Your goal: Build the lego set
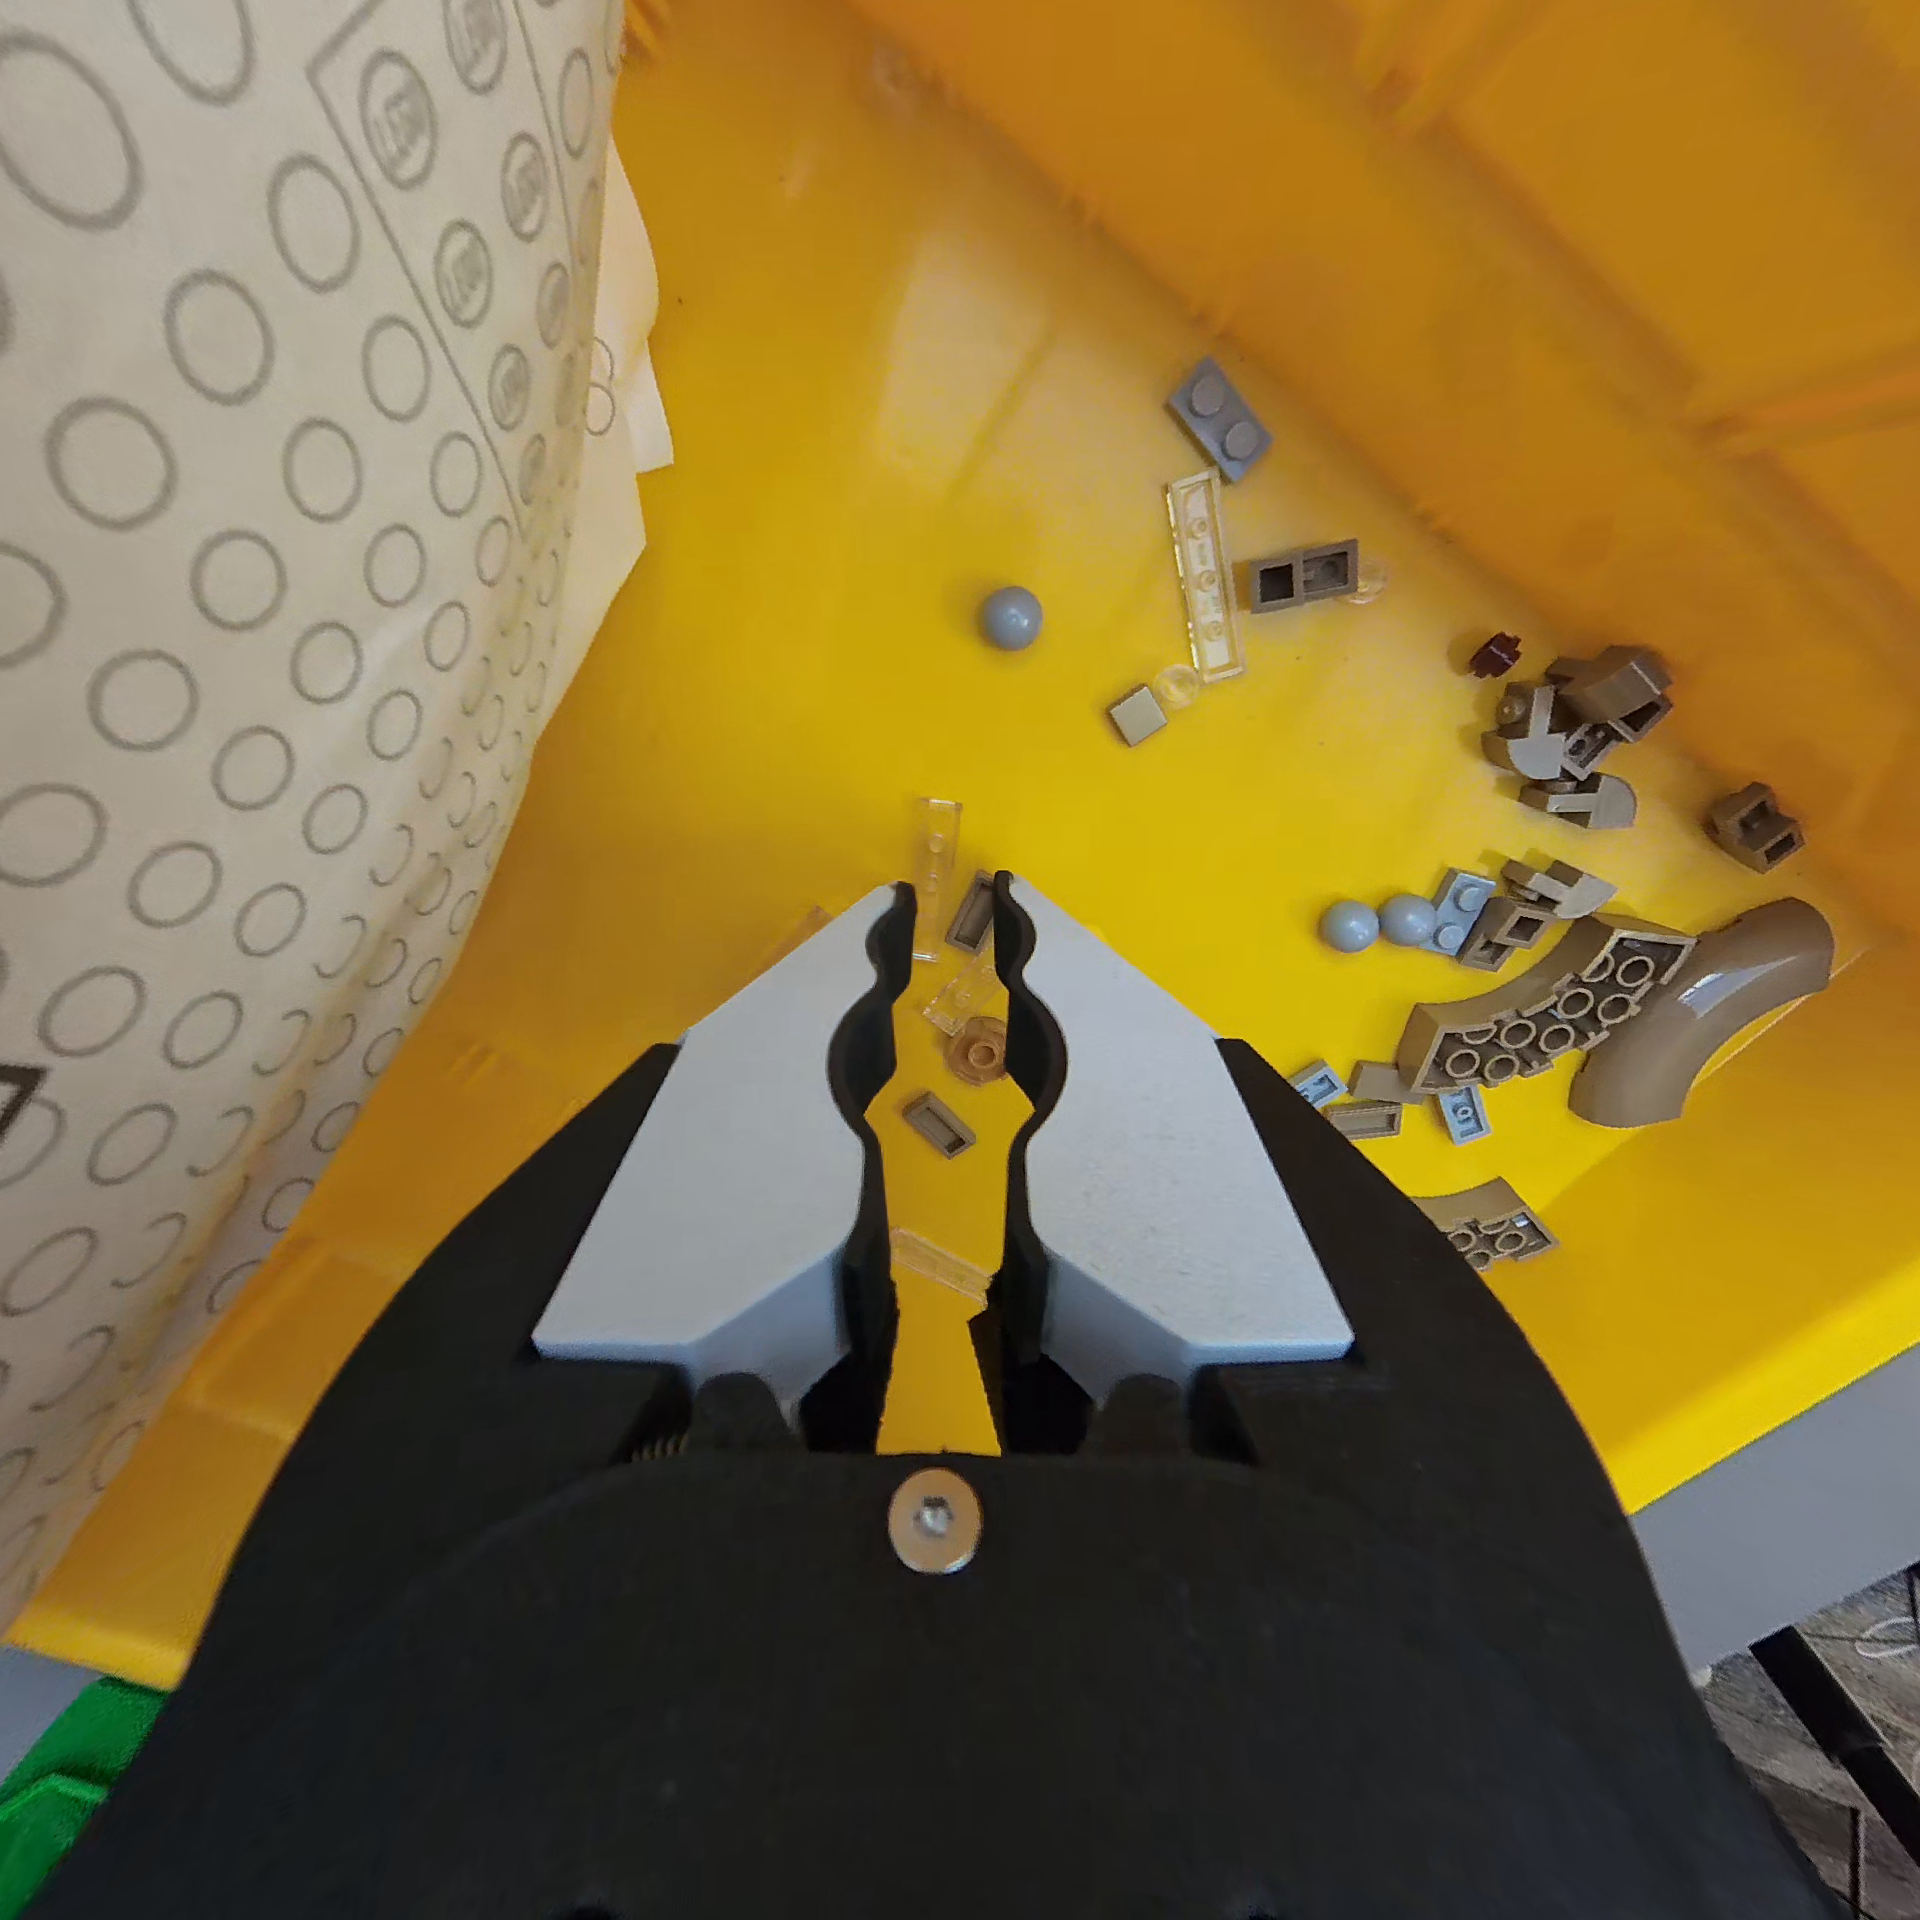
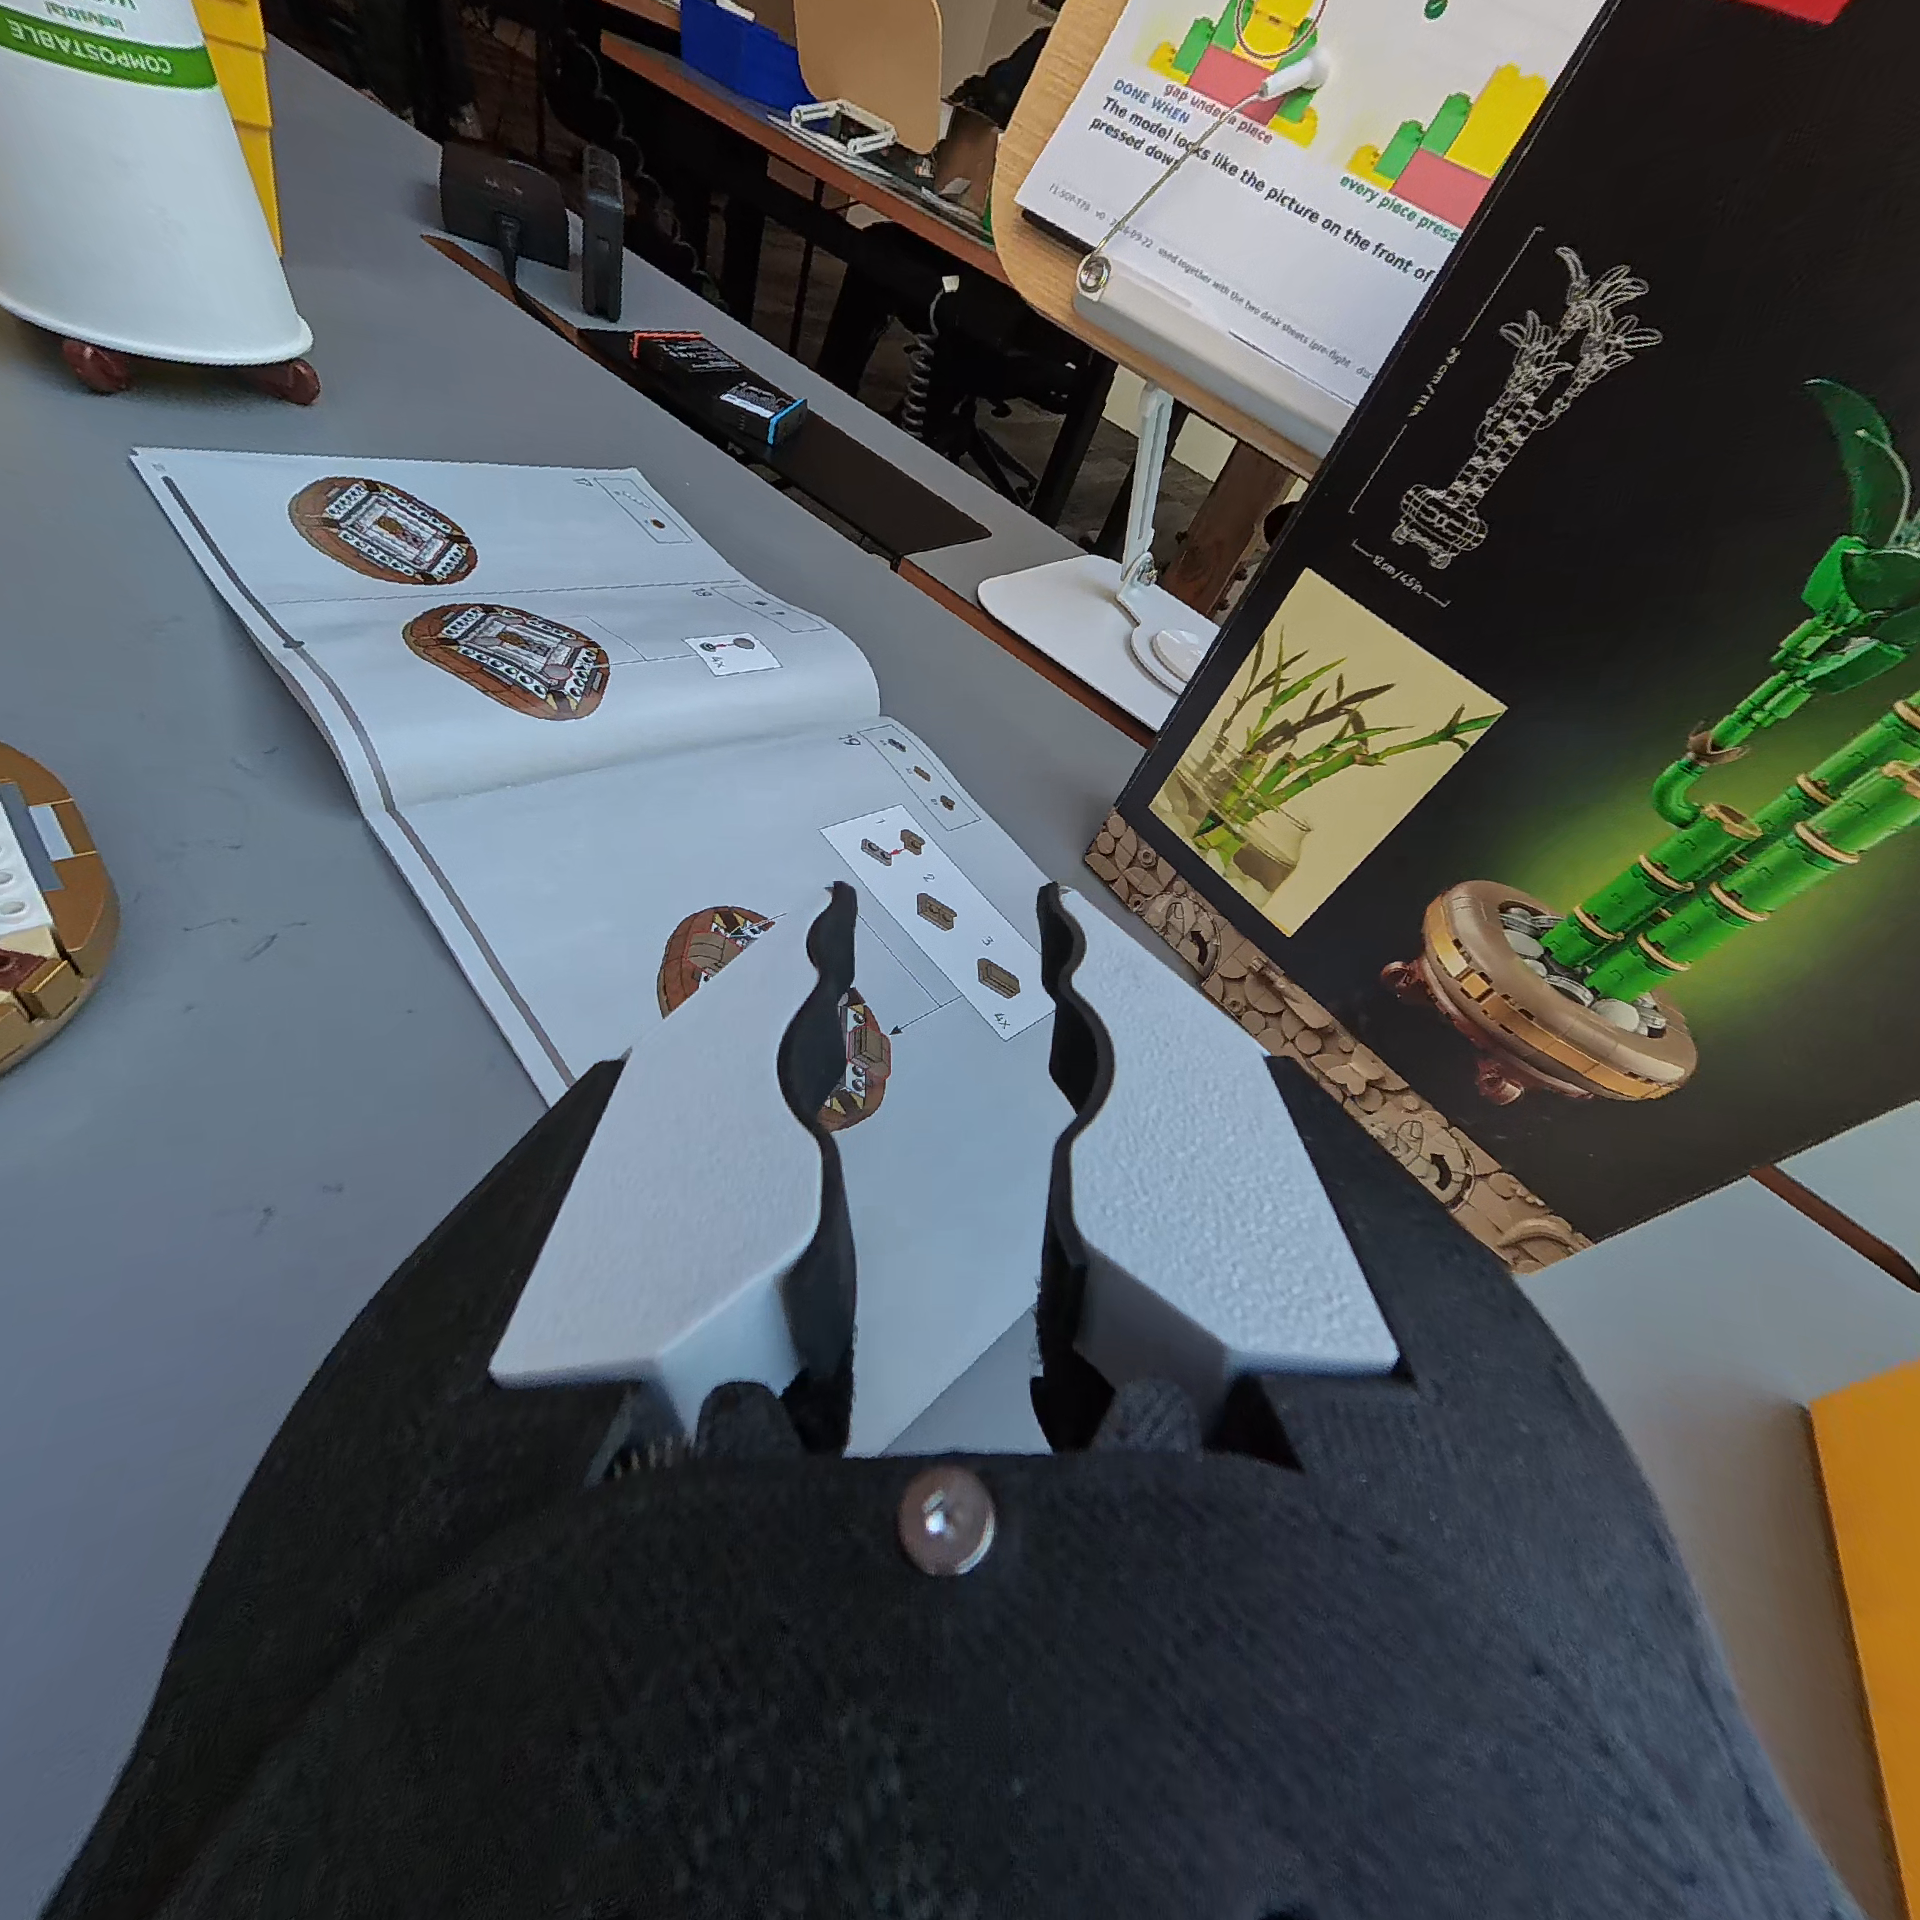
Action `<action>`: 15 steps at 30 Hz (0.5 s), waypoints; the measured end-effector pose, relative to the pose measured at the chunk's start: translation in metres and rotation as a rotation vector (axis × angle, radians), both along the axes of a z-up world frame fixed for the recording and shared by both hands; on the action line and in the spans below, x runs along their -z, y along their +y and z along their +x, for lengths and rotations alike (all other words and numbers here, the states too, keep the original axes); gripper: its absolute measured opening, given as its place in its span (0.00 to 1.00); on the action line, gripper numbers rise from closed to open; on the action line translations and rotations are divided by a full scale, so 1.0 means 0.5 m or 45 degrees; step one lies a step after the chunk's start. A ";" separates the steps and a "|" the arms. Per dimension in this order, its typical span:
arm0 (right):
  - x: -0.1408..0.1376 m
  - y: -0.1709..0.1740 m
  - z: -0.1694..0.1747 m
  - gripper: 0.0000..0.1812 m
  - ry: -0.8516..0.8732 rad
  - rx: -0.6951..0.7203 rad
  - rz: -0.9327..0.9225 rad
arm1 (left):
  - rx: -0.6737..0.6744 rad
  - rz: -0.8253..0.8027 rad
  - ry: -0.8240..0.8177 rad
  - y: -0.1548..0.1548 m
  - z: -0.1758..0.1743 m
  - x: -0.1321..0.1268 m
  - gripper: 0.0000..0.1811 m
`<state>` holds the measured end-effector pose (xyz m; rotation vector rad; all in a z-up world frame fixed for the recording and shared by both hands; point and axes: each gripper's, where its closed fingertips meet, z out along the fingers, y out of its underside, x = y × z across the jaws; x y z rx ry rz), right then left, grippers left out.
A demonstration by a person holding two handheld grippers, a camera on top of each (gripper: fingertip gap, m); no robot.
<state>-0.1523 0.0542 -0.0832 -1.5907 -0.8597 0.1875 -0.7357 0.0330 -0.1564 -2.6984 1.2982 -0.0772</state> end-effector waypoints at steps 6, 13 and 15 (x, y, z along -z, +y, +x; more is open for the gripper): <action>0.002 -0.004 -0.006 0.19 -0.003 -0.024 -0.012 | -0.026 0.004 0.000 0.000 -0.001 -0.001 0.02; 0.000 -0.011 -0.014 0.19 0.011 -0.062 -0.018 | -0.073 0.170 0.025 0.007 -0.006 -0.031 0.00; 0.002 -0.013 -0.018 0.19 0.008 -0.073 -0.024 | -0.091 0.204 -0.019 0.015 0.002 -0.036 0.06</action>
